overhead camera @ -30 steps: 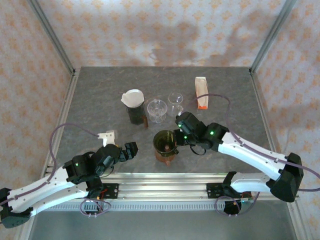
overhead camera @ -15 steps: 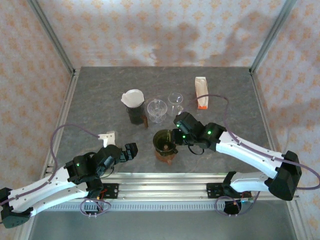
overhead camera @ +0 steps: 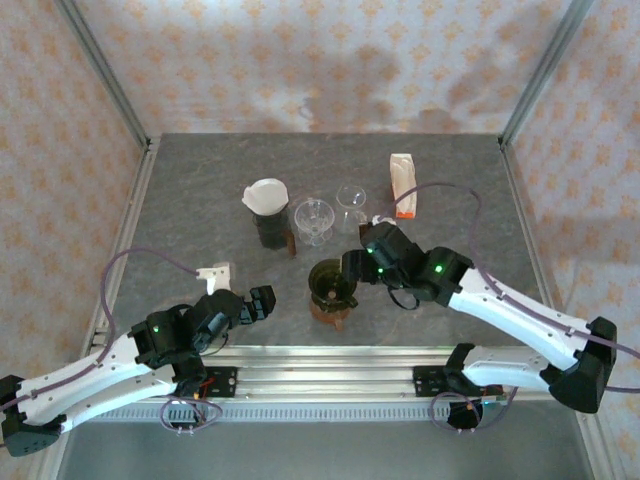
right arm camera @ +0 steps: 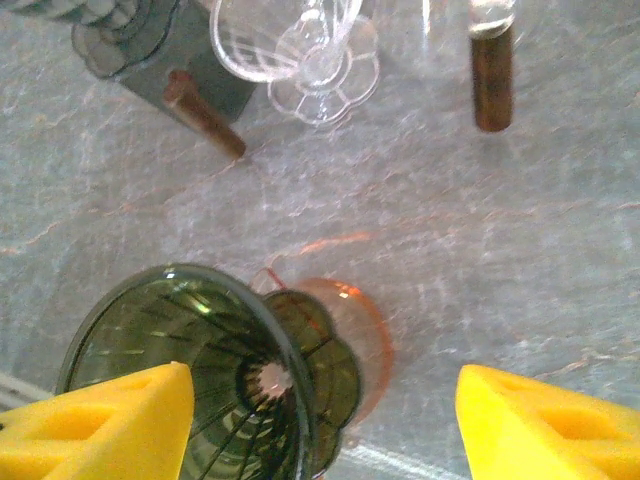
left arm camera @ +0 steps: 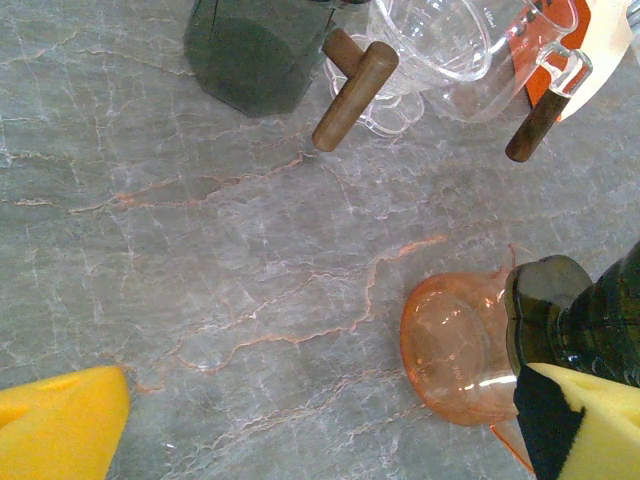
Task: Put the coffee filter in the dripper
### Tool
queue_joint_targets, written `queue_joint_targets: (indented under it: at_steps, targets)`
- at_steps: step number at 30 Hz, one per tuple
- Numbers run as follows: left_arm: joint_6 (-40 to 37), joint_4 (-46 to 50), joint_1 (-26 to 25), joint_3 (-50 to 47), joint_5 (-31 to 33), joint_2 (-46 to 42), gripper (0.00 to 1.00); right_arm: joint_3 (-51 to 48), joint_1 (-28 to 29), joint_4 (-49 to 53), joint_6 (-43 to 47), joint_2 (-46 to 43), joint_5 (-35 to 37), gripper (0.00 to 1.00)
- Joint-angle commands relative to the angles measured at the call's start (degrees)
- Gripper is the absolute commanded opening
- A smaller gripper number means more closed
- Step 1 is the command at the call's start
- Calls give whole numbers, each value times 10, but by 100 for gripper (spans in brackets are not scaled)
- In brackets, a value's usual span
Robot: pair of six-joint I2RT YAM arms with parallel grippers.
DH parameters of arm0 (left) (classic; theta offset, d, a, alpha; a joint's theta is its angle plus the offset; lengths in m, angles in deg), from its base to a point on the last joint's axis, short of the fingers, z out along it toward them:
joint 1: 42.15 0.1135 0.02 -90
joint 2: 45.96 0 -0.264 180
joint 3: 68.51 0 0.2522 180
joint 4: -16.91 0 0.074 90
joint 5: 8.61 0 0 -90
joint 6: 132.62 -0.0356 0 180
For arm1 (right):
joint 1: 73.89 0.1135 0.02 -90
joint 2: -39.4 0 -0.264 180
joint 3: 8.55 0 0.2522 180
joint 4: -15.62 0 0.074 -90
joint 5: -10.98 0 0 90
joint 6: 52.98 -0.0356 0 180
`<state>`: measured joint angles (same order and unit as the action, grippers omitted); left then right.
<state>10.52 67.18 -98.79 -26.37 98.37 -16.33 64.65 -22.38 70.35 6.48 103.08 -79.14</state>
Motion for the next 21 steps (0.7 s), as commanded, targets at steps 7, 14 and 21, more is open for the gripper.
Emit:
queue_joint_targets:
  at_steps: [7,14,21]
  targets:
    - [12,-35,-3,-8,3,31,100,63,-170,-23,82,55,6,58]
    - [12,-35,-3,-11,-2,41,100,148,-194,-34,137,210,-37,57]
    - [13,-27,-2,-16,6,34,100,241,-234,-32,144,314,30,58]
